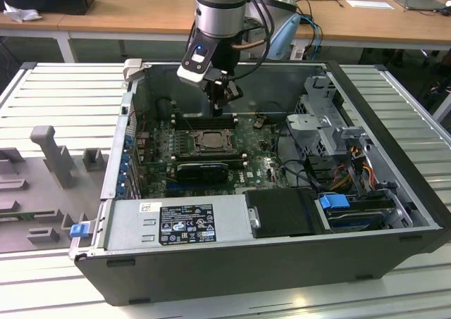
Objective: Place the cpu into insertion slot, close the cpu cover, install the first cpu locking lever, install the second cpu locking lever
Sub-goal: 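Install the first cpu locking lever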
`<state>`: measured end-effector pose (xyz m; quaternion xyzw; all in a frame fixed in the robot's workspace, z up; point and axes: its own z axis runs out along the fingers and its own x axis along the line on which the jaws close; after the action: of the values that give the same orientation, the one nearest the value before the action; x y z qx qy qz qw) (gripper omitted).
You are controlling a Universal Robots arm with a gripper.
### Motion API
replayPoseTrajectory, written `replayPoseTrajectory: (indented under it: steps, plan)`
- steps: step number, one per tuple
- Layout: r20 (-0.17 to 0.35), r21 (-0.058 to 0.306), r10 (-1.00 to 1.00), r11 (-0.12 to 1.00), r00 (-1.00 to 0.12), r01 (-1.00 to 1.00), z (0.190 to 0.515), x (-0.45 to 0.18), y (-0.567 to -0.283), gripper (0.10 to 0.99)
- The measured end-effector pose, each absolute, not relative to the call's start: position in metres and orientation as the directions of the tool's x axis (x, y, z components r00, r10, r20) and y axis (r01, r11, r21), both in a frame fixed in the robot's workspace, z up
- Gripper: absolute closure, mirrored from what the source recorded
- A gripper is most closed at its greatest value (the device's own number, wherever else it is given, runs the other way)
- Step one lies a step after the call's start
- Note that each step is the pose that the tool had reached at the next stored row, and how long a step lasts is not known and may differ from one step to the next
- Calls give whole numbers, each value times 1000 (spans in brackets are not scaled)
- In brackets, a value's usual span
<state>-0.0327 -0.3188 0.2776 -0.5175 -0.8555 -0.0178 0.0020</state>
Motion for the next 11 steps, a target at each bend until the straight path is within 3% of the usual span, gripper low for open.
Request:
replayPoseTrajectory:
  steps: [11]
  plan:
    - [22, 28, 854, 519, -519, 854, 278, -33, -319, 980]
